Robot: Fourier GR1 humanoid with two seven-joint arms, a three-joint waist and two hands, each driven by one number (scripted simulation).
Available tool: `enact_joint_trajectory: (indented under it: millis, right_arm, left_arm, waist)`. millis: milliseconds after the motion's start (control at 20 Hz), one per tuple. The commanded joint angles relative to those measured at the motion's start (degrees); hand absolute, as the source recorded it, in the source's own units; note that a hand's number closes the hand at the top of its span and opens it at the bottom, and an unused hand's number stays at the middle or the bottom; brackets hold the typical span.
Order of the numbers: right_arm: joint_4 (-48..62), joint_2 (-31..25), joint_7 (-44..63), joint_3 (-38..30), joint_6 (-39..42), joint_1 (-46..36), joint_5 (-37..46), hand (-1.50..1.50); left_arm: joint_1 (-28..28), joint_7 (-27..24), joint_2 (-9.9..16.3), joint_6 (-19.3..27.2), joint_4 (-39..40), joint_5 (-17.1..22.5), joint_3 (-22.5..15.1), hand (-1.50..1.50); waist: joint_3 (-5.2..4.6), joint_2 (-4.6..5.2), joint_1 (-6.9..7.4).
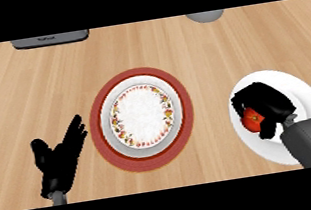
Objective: Pick the tomato from the plate and place it in the plate
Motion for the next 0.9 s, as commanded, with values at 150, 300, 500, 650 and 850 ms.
enact_joint_trajectory:
  millis: [150,300,500,650,850]
  right_arm:
    - [-7.4,19.6,17.1,0.2,-11.5,-2.2,-0.3,1.5]
    - [-10.6,19.9,24.2,1.8,-17.7,-2.5,-1.5,1.5]
    - [-14.4,20.1,33.9,4.2,-26.7,-2.1,-3.2,1.5]
    - [-16.2,20.1,41.8,7.3,-33.3,-1.9,-2.9,1.5]
    - [-19.2,20.2,52.4,11.7,-44.4,-2.4,-2.4,1.5]
  left_arm:
    - [0.7,0.7,0.2,-0.1,0.9,0.0,0.0,0.0]
    - [0.3,0.5,-0.3,-0.1,1.2,0.0,-0.4,0.0]
    - [-0.1,0.5,-0.4,-0.4,1.4,0.0,-0.5,0.0]
    - [-0.9,0.5,-0.2,-0.5,1.5,0.0,-0.3,0.0]
    - [-1.2,0.5,-1.3,-0.9,1.6,-0.3,-1.9,0.0]
  waist:
    - [2.03,-0.56,0.62]
    - [2.22,-0.29,0.95]
    - [2.36,0.14,1.66]
    - [2.25,0.73,2.6]
    - [2.25,1.36,3.36]
